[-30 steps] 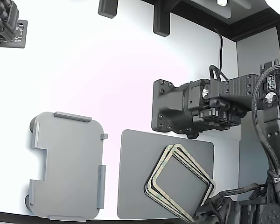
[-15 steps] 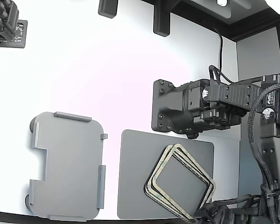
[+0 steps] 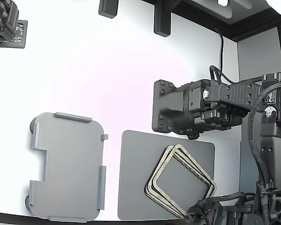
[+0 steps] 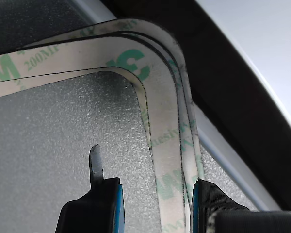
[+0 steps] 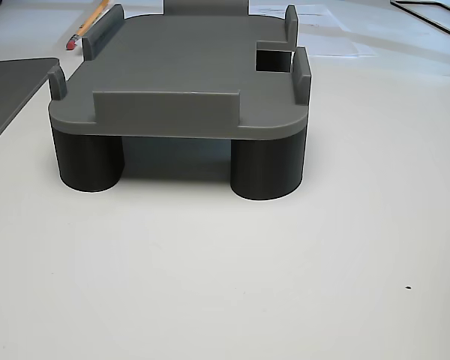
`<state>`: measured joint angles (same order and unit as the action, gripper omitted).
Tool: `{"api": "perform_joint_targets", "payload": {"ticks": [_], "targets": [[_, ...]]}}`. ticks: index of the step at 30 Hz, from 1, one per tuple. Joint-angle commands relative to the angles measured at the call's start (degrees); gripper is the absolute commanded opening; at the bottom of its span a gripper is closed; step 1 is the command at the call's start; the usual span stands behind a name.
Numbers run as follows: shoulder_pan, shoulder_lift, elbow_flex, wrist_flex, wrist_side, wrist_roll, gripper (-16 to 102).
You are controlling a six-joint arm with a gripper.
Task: Move top rectangular frame to the holder.
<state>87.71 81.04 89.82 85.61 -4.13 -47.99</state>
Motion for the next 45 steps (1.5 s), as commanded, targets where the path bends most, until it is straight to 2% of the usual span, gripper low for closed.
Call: {"api": "perform_joint_targets", "payload": {"ticks": [1, 45], "targets": [[-0.6, 2.2, -0.1, -0.7, 0.1, 0.0, 56], [-0.6, 2.1, 2.2, -3.3, 1.8, -0.2, 51]]}}
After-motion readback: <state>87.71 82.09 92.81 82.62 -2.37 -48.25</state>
